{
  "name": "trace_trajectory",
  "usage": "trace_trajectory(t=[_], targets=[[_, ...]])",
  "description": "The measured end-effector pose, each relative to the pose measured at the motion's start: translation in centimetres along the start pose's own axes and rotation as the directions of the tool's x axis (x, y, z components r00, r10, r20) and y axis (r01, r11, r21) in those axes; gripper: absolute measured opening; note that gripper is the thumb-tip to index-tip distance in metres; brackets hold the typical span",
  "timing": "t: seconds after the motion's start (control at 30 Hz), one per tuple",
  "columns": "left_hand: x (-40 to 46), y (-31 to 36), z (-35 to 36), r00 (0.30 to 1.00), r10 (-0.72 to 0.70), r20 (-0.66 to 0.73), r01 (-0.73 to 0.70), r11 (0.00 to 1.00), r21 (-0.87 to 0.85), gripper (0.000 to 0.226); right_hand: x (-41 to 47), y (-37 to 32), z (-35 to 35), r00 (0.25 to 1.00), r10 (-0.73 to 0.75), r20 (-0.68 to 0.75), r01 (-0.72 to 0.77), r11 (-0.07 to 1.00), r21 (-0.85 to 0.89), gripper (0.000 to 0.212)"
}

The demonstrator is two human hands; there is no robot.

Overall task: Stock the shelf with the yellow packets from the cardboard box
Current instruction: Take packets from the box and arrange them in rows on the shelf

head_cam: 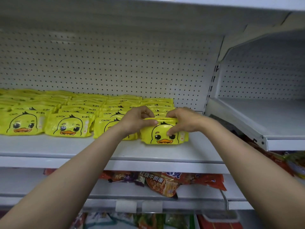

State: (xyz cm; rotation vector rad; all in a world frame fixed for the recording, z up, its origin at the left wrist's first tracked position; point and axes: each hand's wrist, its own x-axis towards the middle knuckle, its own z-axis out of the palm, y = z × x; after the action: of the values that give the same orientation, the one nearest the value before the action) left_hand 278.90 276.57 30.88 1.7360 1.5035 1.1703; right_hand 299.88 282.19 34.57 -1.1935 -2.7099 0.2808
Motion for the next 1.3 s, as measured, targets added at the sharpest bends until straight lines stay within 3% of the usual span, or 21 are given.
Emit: trace_trajectory(t=[0.1,0.17,0.27,0.37,0.53,0.7,0.87,1.03,1.3], targets=[[0.6,-1.0,1.5,0.989,0.132,-0.066,-0.108,0.953,0.284,0.038,-0.5,2.7,-0.9,0.997,0.072,0.013,-0.071,0.997,-0.034,0.044],[1.1,-2.0,2.6,0.981,0.193,-0.022,-0.16,0.867,0.473,0.049,-1.2,4.6,-1.4,0.99,0.136,0.048,-0.135,0.99,-0.034,0.035],[1.5,-2.8,4.5,0.983,0.178,0.041,-0.156,0.702,0.695,0.065,-1.8,7.1,-1.7,0.976,0.205,0.07,-0.203,0.979,-0.029,0.032],[1.5,-2.5,6.1,0.979,0.196,0.057,-0.163,0.577,0.8,0.071,-2.3,9.0,-2.1,0.959,0.265,0.098,-0.271,0.961,0.061,0.031],[2.7,-1.9,7.4,0.977,0.195,0.082,-0.169,0.487,0.857,0.083,-2.0,11.5,-3.3,0.943,0.32,0.086,-0.323,0.946,0.014,0.03],[4.1,-2.5,6.6,0.97,0.166,0.18,-0.241,0.523,0.818,0.102,-0.7,13.8,-4.2,0.938,0.343,0.046,-0.346,0.937,0.053,0.031],[5.3,-2.1,4.8,0.944,0.149,0.294,-0.327,0.536,0.779,0.099,1.4,15.1,-4.0,0.939,0.341,0.042,-0.343,0.939,0.033,0.032],[6.0,-0.9,7.0,0.979,0.04,0.199,-0.186,0.568,0.802,0.076,4.2,16.4,-3.3,0.936,0.352,0.023,-0.352,0.936,-0.005,0.036],[8.4,-0.8,10.2,0.999,0.022,0.037,-0.043,0.518,0.854,0.071,8.2,18.6,-2.5,0.929,0.371,-0.008,-0.371,0.929,0.012,0.047]])
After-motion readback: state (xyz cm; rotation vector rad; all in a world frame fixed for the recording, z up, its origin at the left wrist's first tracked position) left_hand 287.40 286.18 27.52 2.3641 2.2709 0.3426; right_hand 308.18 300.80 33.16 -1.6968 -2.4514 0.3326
